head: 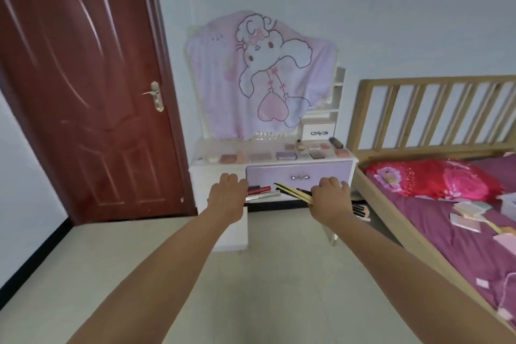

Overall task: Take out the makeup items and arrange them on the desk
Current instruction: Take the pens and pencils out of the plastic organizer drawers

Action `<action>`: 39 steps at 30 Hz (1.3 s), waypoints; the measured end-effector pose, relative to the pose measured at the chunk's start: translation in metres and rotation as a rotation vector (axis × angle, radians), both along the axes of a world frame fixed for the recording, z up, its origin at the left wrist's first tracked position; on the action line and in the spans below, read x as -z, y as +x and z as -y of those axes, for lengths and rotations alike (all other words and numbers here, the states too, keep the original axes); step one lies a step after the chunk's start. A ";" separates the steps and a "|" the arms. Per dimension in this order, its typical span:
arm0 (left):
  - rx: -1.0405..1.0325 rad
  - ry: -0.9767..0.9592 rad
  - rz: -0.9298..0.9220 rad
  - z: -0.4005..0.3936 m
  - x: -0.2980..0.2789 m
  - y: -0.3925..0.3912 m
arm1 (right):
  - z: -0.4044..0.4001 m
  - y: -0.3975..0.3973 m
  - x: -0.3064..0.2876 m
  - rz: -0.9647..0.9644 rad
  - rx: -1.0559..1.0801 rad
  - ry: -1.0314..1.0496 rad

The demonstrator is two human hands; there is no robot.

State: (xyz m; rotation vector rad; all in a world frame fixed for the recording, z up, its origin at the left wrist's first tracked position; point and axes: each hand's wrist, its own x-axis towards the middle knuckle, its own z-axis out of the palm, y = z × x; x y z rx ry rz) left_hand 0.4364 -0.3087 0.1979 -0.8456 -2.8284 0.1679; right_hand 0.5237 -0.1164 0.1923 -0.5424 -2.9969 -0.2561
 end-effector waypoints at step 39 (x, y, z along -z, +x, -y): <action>-0.105 -0.114 0.755 -0.357 0.239 -0.829 | -0.325 -0.857 0.227 0.458 0.132 -0.550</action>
